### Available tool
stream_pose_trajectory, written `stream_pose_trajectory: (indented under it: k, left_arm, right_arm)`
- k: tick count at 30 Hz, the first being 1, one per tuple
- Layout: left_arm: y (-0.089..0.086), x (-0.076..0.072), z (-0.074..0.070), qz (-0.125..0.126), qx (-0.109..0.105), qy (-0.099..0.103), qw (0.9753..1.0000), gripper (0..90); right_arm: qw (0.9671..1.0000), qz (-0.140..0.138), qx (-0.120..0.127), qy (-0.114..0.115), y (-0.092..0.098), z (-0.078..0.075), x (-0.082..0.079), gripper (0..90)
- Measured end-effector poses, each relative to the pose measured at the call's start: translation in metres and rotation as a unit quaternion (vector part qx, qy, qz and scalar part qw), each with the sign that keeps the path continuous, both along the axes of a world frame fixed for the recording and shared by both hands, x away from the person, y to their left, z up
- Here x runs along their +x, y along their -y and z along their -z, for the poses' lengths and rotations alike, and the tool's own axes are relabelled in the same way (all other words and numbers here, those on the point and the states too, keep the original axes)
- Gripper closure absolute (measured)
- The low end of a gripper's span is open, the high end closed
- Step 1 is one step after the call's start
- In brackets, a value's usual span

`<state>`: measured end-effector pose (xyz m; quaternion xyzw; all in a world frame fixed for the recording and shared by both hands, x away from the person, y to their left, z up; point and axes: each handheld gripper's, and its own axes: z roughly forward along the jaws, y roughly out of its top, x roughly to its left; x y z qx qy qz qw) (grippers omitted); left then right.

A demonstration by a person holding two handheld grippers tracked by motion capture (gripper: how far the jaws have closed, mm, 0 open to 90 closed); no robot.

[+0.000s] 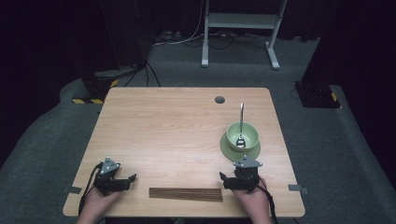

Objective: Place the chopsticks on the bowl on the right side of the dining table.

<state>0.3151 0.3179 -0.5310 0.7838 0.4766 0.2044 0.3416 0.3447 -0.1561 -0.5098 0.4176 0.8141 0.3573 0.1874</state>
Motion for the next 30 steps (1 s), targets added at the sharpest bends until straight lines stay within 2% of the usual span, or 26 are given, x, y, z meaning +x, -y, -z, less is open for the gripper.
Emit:
stream_pose_trajectory:
  k: [4, 5, 9, 13, 14, 15, 17, 20, 23, 30]
  left_arm:
    - [0.0, 0.0, 0.0, 0.001, 0.0, 0.0, 1.0, 13.8]
    - [0.0, 0.0, 0.0, 0.0, 0.0, 0.0, 1.0, 13.8]
    - [0.0, 0.0, 0.0, 0.001, 0.0, 0.0, 1.0, 13.8]
    - [0.0, 0.0, 0.0, 0.0, 0.001, 0.0, 1.0, 13.8]
    - [0.0, 0.0, 0.0, 0.0, 0.001, 0.0, 1.0, 13.8]
    - [0.0, 0.0, 0.0, 0.0, 0.0, 0.0, 1.0, 13.8]
    - [0.0, 0.0, 0.0, 0.0, 0.0, 0.0, 1.0, 13.8]
    - [0.0, 0.0, 0.0, 0.0, 0.0, 0.0, 1.0, 13.8]
    - [0.0, 0.0, 0.0, 0.0, 0.0, 0.0, 1.0, 13.8]
    - [0.0, 0.0, 0.0, 0.0, 0.0, 0.0, 1.0, 13.8]
  right_arm:
    - [0.9997, -0.021, 0.009, -0.006, -0.012, 0.0, -0.004, 11.7]
    - [0.9993, -0.035, 0.01, -0.007, -0.018, 0.0, -0.007, 12.9]
    - [0.9985, -0.051, 0.016, -0.011, -0.028, 0.0, -0.011, 14.7]
    - [0.9961, -0.085, 0.024, -0.01, -0.042, 0.0, -0.018, 19.4]
    - [0.9961, -0.085, 0.024, -0.01, -0.042, 0.0, -0.018, 19.4]
    - [0.9948, -0.096, 0.032, -0.012, -0.047, 0.0, -0.021, 21.1]
    - [0.9938, -0.106, 0.032, -0.01, -0.052, 0.001, -0.024, 27.2]
    - [0.9928, -0.115, 0.027, -0.014, -0.056, 0.002, -0.026, 30.8]
    - [0.991, -0.131, 0.023, -0.016, -0.06, 0.004, -0.03, 40.4]
    - [0.9894, -0.143, 0.017, -0.02, -0.062, 0.005, -0.034, 47.1]
